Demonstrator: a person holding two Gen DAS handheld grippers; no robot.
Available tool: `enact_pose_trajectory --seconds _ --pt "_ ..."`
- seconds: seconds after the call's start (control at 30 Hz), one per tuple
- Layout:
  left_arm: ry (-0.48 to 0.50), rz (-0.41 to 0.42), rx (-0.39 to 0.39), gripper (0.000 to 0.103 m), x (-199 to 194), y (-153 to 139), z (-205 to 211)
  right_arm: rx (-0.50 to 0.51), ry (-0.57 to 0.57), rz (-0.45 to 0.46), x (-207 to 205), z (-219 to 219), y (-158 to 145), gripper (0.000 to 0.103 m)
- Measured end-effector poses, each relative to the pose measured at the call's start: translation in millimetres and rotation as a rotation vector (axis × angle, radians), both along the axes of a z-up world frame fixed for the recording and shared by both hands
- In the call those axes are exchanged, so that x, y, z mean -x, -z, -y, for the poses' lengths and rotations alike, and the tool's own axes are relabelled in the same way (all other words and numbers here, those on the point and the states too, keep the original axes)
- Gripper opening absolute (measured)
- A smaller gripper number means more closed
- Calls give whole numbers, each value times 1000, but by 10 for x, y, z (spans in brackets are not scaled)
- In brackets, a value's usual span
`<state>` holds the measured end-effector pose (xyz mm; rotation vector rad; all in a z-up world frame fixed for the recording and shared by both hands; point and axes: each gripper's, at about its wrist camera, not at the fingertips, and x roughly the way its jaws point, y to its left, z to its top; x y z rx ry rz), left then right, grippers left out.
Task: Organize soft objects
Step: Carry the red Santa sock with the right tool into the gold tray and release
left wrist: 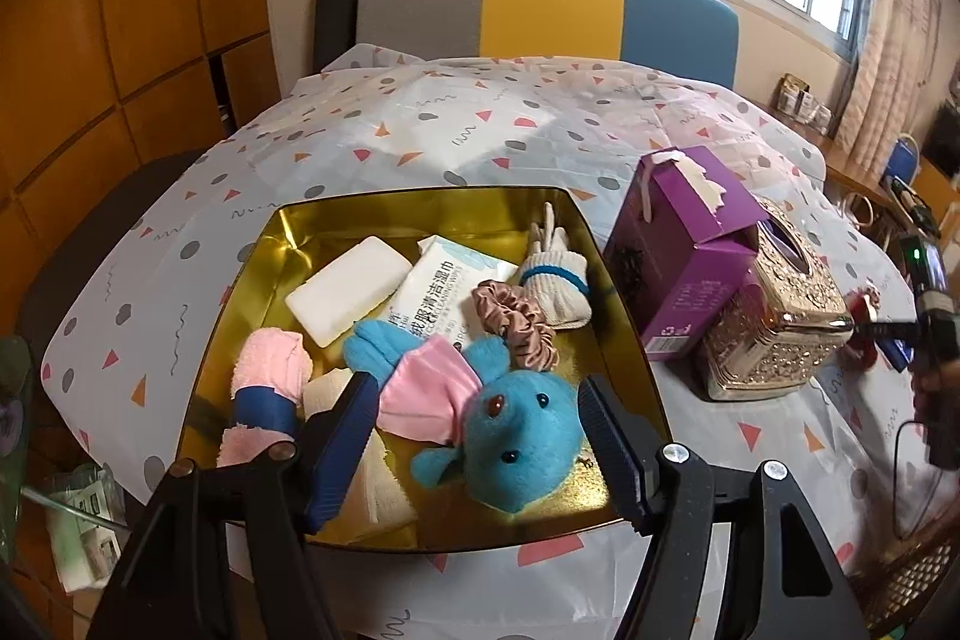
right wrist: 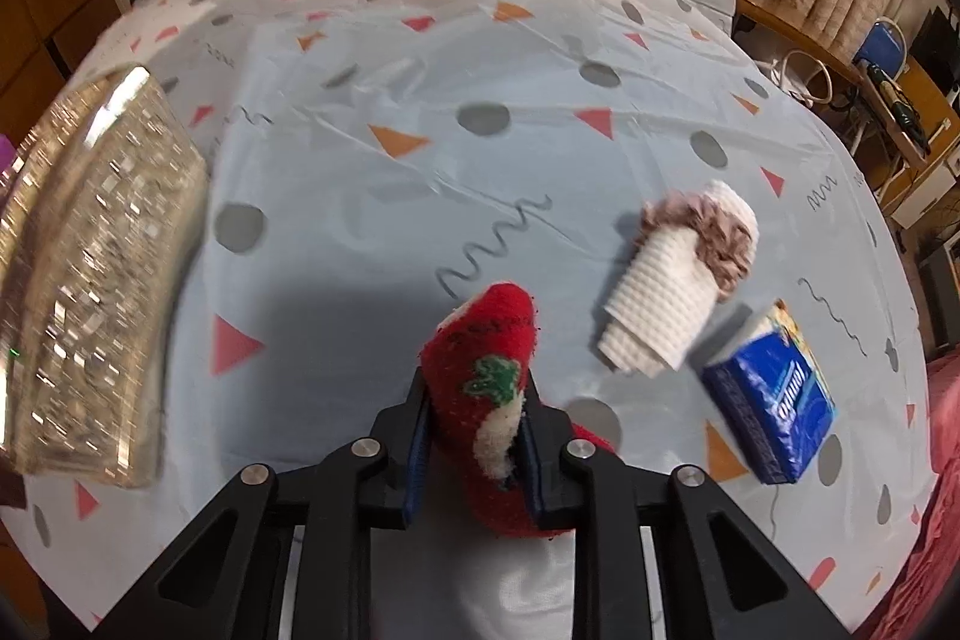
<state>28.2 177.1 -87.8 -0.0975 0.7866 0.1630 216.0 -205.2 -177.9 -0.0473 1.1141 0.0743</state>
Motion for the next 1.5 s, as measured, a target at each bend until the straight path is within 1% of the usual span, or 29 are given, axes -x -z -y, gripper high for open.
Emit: enact_pose_trajectory --seconds 0.2,0.4,0.53,0.63,0.77,0.9,1.03,1.13,1.27,1.4,1.5 --pt "25 -3 -1 70 11 13 59 -19 -24 61 -133 -198 -257 23" --pt "46 -12 6 70 14 47 103 -43 -70 142 -340 -459 -678 23" --pt "48 -13 13 70 22 68 104 -76 -112 207 -452 -694 -1053 23" --pt "47 -14 20 70 25 76 94 -95 -159 247 -492 -916 -1293 23" --pt "40 -13 25 70 37 84 62 -113 -251 287 -463 -1327 -1555 23" --pt "25 -4 22 70 65 60 19 -151 -348 309 -350 -1782 -1720 23" --pt "2 8 20 70 103 26 -52 -193 -456 313 -144 -2260 -1787 23" --pt "-20 17 18 71 138 5 -122 -226 -551 295 32 -2632 -1753 23" --pt "-52 22 18 72 190 12 -230 -250 -647 242 246 -3013 -1571 23" --pt "-76 24 23 72 228 25 -329 -258 -706 169 379 -3325 -1295 23" --pt "-91 25 30 72 245 34 -385 -258 -731 123 454 -3460 -1128 23"
